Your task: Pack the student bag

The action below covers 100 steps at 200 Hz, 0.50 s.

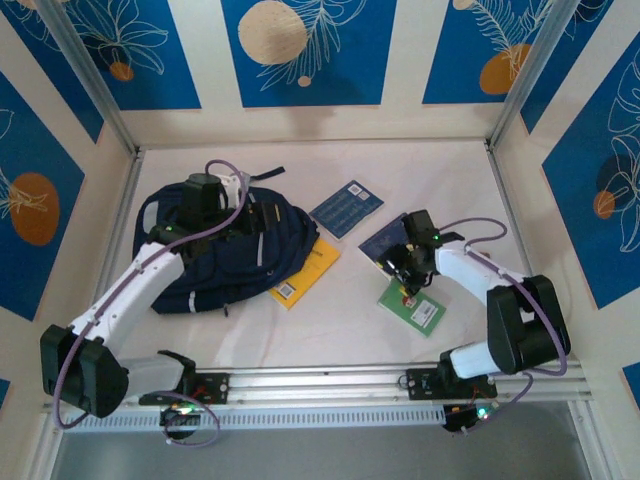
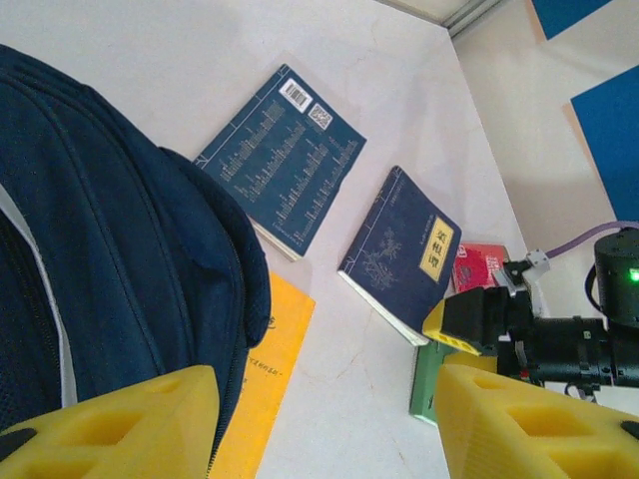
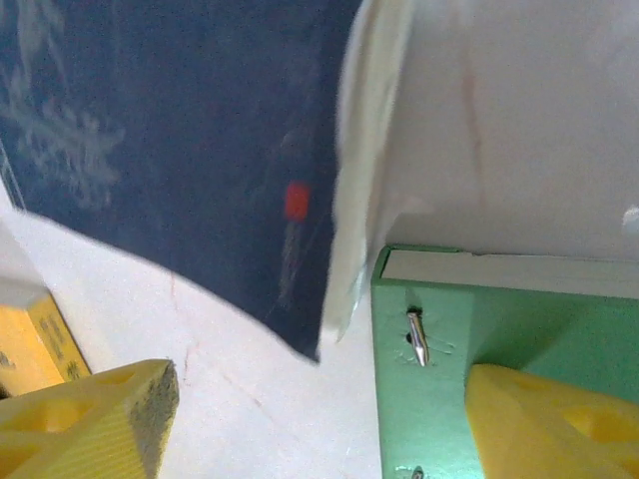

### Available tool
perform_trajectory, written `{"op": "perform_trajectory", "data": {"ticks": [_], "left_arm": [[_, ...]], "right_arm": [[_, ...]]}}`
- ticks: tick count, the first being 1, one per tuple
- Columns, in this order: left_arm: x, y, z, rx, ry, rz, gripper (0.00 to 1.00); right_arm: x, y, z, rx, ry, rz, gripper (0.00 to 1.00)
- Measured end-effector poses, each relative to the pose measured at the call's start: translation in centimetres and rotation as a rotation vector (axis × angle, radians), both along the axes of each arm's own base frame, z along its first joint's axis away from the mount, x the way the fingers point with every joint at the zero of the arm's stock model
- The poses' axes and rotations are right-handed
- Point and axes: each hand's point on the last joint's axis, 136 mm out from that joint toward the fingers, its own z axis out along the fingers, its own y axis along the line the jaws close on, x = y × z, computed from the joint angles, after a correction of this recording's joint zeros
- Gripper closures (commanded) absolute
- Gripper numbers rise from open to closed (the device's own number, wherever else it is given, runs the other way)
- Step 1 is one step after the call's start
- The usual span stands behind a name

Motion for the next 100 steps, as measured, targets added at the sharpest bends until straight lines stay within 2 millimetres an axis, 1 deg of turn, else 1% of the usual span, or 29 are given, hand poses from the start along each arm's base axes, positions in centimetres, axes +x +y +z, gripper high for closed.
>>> {"op": "perform_trajectory", "data": {"ticks": [10,21,49,70,86,100], "left_arm": [[0.0,-0.2,-0.2,0.002,0.005,-0.006,0.43],[-0.1,-0.3,-0.3,0.004,0.008,-0.009,0.44],[-0.6,-1.2,-0.4,0.008,0.007,-0.037,0.45],[-1.3,-2.2,-0.5,0.016,0.003,-0.070,0.45],[-2.0,-3.4,-0.9,0.027,0.008,-0.104,0.45],[-3.0,-4.9,-1.4,0.040,0.016,-0.144,0.45]], "right_arm": [[-0.4,-0.5,0.0,-0.028,0.006,0.009,0.17],[-0.9,-2.0,0.2,-0.085,0.016,-0.006,0.11],[-2.6,-6.5,1.0,-0.250,0.041,-0.074,0.09],[-3.9,-9.5,0.6,-0.334,0.108,-0.133,0.10],[-4.7,-10.6,-0.3,-0.349,0.157,-0.156,0.11],[-5.6,-10.9,-1.3,-0.346,0.195,-0.152,0.12]]}}
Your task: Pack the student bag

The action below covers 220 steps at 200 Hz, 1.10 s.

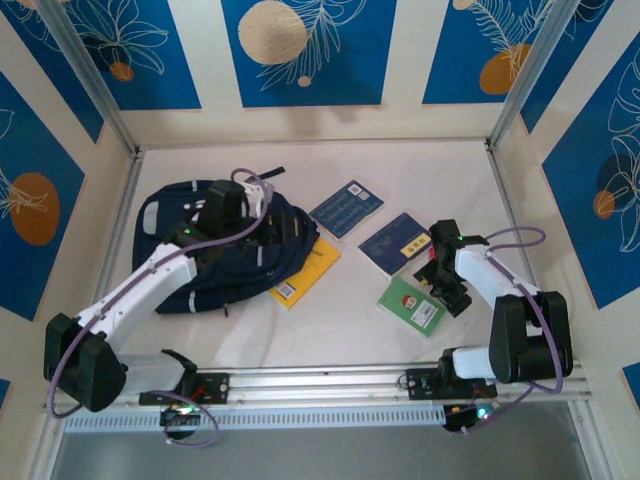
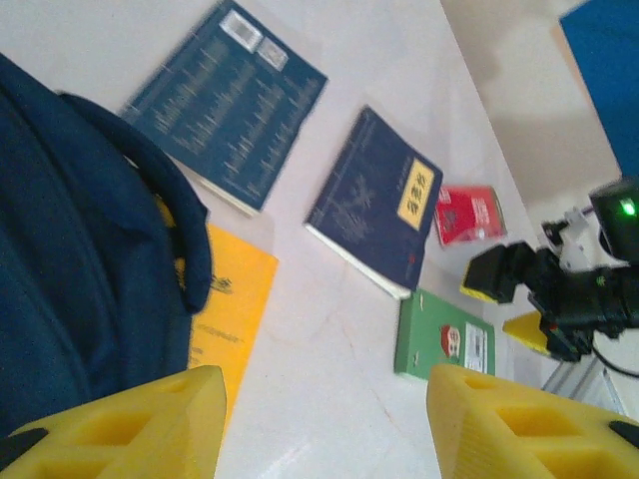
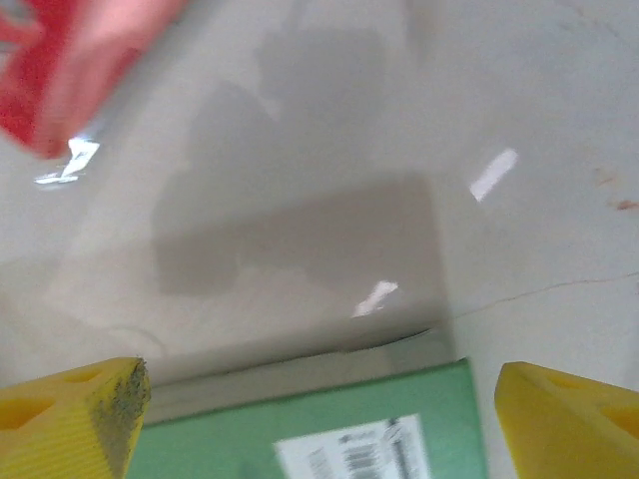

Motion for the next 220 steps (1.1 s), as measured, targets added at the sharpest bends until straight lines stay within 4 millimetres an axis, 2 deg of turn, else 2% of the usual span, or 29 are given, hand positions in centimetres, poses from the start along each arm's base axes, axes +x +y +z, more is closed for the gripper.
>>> {"op": "perform_trajectory", "data": {"ticks": [19,40,58,83,111,135,169,187,220], "left_arm": [[-1.8,-2.4,-0.8,0.023,0.006,-0.067,0.45],[-3.5,-4.9,-1.7,0.039,0.007,-0.135,0.44],[-4.4,-7.0,-3.0,0.049,0.018,-0.182,0.44],[-5.3,-9.2,-6.5,0.075,0.070,-0.220,0.44],[-5.8,-10.2,-10.6,0.110,0.141,-0.228,0.44],[-6.3,-10.6,-13.7,0.091,0.209,-0.215,0.45],[-7.3,-11.4,-17.7,0.067,0.316,-0.207,0.45],[-7.4,-11.9,-18.5,0.055,0.335,-0.208,0.45],[-7.2,-12.6,-18.5,0.028,0.333,-0.211,0.46]], "right_arm": [[-0.5,0.7,-0.8,0.035,0.021,0.032,0.14],[0.5,2.4,-1.0,0.112,-0.020,0.090,0.17],[1.6,4.6,-1.1,0.222,-0.085,0.158,0.19],[2.5,7.4,-0.3,0.362,-0.186,0.250,0.21],[3.6,10.0,1.5,0.491,-0.300,0.358,0.21],[3.7,10.0,2.2,0.482,-0.334,0.397,0.23],[2.5,9.0,2.0,0.418,-0.301,0.394,0.24],[1.7,8.9,1.6,0.413,-0.289,0.396,0.26],[0.3,9.7,0.2,0.470,-0.244,0.401,0.30]]}}
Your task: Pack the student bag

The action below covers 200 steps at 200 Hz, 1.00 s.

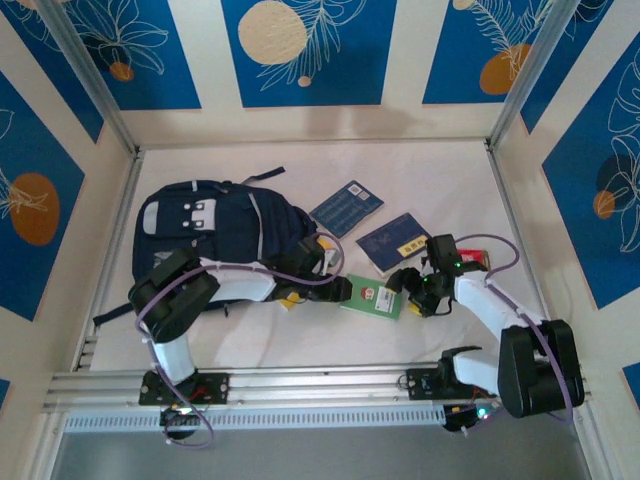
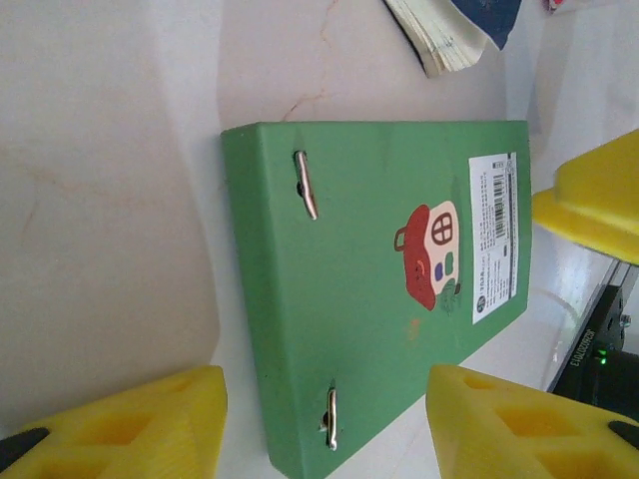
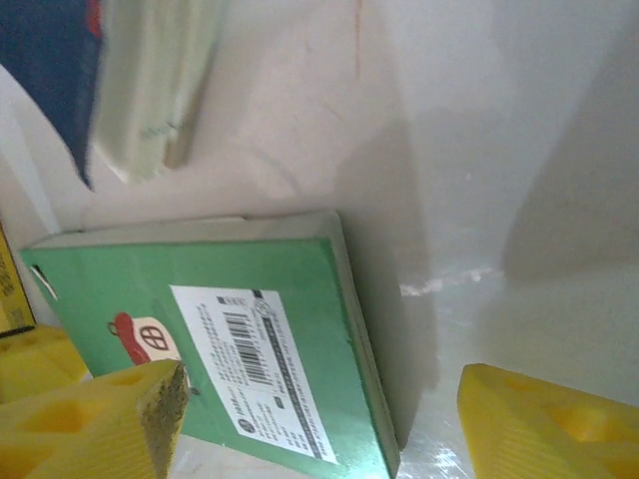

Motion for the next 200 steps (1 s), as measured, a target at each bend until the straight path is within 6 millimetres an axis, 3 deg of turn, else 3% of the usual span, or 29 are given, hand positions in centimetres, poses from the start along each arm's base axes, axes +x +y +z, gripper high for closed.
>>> {"op": "perform_trajectory", "data": {"ticks": [61,99,132,170,200], "left_arm": [[0.1,-0.5,-0.3,-0.005,0.010,-0.003,0.46],[0.1,-0.6,-0.4,-0.002,0.025,0.001,0.49],[0.1,-0.6,-0.5,0.000,0.027,0.002,0.50],[0.1,-0.7,-0.5,-0.001,0.027,0.001,0.50],[0.1,-0.7,-0.4,-0.004,0.027,-0.001,0.51]], "right_arm": [[0.0,1.3,-0.7,0.075,0.035,0.030,0.38],[0.9,3.0,0.8,0.167,-0.054,0.089,0.44],[1.2,3.8,3.3,0.217,-0.155,0.131,0.48],[1.1,3.8,4.0,0.224,-0.184,0.137,0.49],[0.8,4.3,4.4,0.256,-0.183,0.161,0.40]]}}
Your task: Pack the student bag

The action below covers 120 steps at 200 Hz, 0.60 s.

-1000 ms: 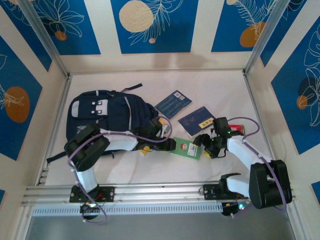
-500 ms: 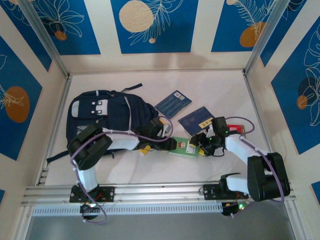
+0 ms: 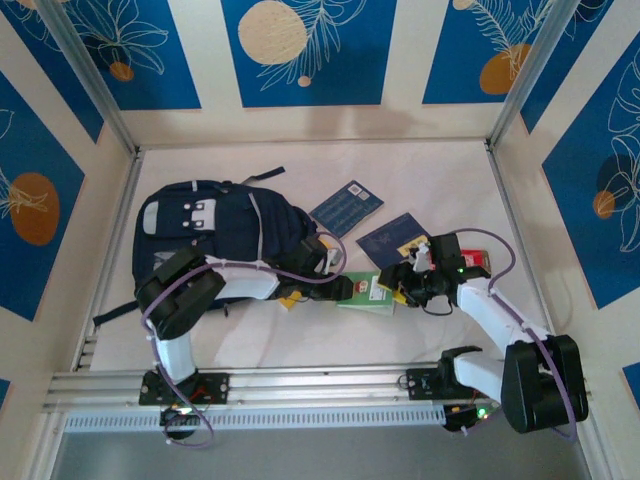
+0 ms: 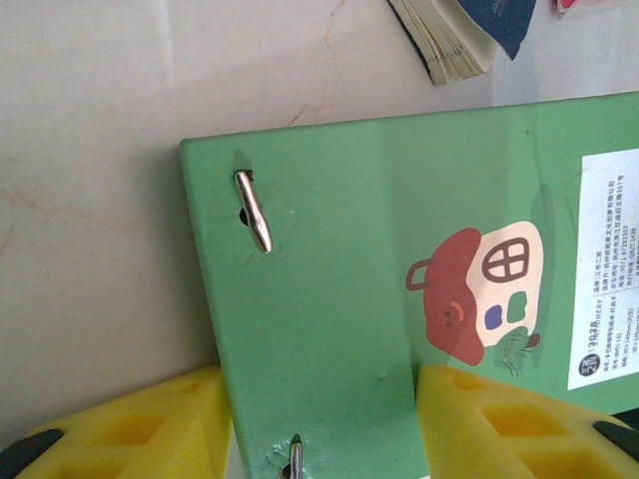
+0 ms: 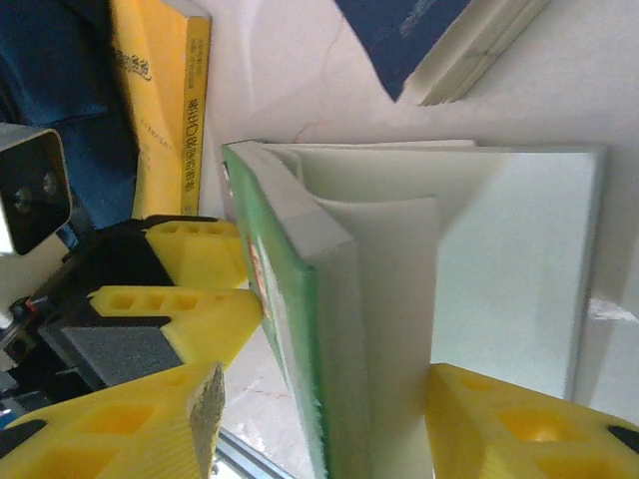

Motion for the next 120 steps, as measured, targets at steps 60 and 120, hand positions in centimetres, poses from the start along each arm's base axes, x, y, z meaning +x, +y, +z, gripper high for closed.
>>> {"op": "perform_trajectory", "data": {"ticks": [60,120], "left_arm": [[-0.2,-1.4,0.8,-0.074,-0.016,-0.041,0.51],[-0.5,-1.7,0.9,-0.082,-0.015,-0.052,0.51]], "right_arm": [[-0.6,1.9,3.5,0.153,-0.064,0.060,0.31],[-0.1,2.6,3.4,0.209,-0.053,0.076,0.30]]}}
